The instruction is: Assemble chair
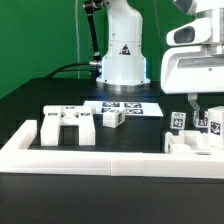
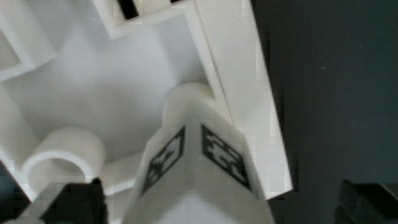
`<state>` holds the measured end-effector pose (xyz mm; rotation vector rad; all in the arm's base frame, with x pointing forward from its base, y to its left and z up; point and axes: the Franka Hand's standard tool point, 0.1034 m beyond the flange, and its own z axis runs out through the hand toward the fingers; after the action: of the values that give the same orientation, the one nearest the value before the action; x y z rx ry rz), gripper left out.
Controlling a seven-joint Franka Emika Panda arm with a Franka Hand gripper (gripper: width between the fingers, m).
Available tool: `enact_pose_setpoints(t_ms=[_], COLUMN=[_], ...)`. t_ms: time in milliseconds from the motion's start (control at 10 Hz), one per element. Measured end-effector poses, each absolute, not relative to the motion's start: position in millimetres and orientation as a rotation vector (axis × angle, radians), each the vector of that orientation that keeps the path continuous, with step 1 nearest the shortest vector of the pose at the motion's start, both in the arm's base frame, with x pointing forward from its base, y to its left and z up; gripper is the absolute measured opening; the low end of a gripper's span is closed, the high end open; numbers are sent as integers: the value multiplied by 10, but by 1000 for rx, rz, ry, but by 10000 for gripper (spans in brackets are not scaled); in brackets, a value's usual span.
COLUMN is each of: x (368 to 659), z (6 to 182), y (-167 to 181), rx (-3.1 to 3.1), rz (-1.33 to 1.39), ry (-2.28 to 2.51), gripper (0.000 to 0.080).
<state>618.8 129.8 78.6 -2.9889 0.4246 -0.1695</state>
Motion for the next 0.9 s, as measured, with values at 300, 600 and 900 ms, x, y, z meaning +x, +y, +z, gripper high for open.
enact_pose_setpoints(t_ms=[300, 600, 900], x=[6193, 6193, 6193], z=[788, 788, 787], y=[1297, 1295, 1295], rx=[-3036, -3040, -3037], rz=[-199, -218, -219], ry=[-4, -399, -443], gripper=[649, 649, 350])
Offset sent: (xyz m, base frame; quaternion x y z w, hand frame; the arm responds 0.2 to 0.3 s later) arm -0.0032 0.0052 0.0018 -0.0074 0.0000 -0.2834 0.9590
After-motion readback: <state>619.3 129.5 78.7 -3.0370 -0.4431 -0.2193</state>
